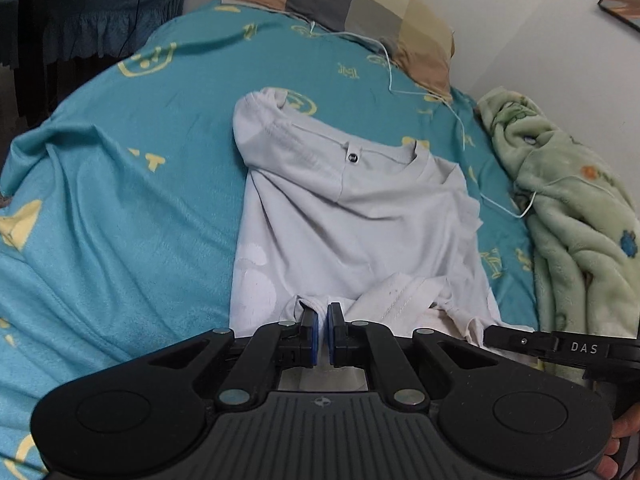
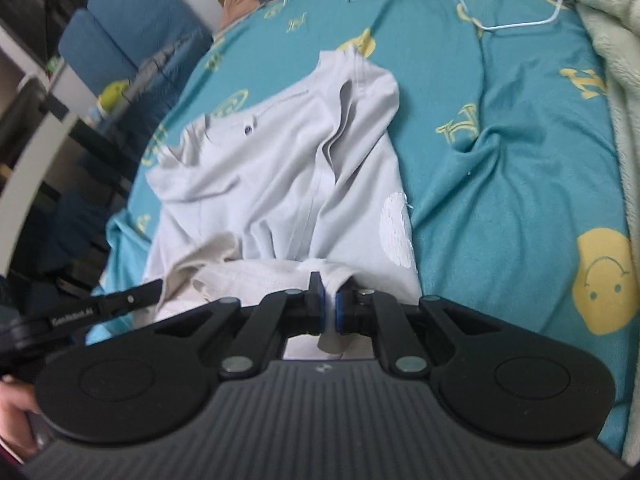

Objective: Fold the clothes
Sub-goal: 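Release the folded hem and push the folded shirt flat with both grippers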

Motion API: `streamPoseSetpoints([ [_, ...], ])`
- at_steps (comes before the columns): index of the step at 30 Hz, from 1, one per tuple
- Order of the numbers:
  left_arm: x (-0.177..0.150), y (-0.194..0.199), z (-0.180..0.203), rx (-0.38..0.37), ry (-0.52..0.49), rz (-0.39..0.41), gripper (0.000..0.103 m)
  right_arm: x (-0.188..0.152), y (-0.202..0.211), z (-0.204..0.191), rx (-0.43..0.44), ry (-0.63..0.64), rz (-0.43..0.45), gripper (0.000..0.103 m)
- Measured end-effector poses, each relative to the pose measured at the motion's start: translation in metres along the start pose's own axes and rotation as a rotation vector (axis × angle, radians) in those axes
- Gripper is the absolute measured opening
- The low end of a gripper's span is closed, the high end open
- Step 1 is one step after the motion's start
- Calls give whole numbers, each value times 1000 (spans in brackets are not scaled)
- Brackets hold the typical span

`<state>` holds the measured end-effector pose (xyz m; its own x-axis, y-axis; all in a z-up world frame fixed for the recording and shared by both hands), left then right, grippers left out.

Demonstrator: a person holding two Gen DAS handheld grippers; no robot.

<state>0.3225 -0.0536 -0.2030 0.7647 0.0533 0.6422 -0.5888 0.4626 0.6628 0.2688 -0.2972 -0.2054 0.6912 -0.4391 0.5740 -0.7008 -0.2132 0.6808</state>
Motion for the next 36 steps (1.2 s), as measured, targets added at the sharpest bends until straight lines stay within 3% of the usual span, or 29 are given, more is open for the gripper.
streamPoseSetpoints([
  [4, -2, 4, 5, 23, -42, 2, 6, 2, 2, 0, 7, -28, 5, 11],
  [7, -2, 18, 13, 47, -78, 17, 21, 4, 6, -1, 19, -43, 11, 13],
  [8, -3, 23, 16, 55, -93, 25, 34, 5, 9, -2, 23, -48, 18, 16],
  [9, -3, 29, 20, 64, -107, 32, 48, 6, 12, -4, 29, -52, 26, 26],
  [10, -3, 34, 23, 72, -121, 39, 52, 8, 15, -6, 39, -56, 36, 41],
  [12, -7, 48, 26, 93, -147, 54, 57, 9, 25, -11, 47, -53, 64, 63],
  [13, -9, 55, 27, 104, -155, 60, 59, 10, 31, -13, 48, -51, 78, 68],
  [15, -14, 71, 28, 116, -151, 72, 69, 9, 44, -17, 52, -51, 99, 68],
  [19, -29, 110, 38, 123, -143, 97, 79, -3, 75, -22, 73, -87, 116, 68],
  [26, -63, 156, 61, 136, -138, 98, 82, -33, 129, -26, 70, -81, 113, 69],
  [32, -110, 160, 56, 23, 99, -41, 82, -57, 157, -24, 103, -137, 74, 69],
  [36, -138, 158, 51, -55, 294, -146, 82, -72, 159, -13, 132, -252, 35, 70],
])
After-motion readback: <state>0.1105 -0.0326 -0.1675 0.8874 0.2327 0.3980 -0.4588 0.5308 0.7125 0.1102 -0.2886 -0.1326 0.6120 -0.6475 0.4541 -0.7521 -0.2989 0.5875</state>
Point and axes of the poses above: each gripper's, at about its wrist camera, not at the fingertips, and y roughly against the way its jaws point, z to its right, x to its top, the point moved 9 cm from there along -y, roughly the way its jaws point, and after that the axes turned 8 degrees about z, right-handed, at the moved point
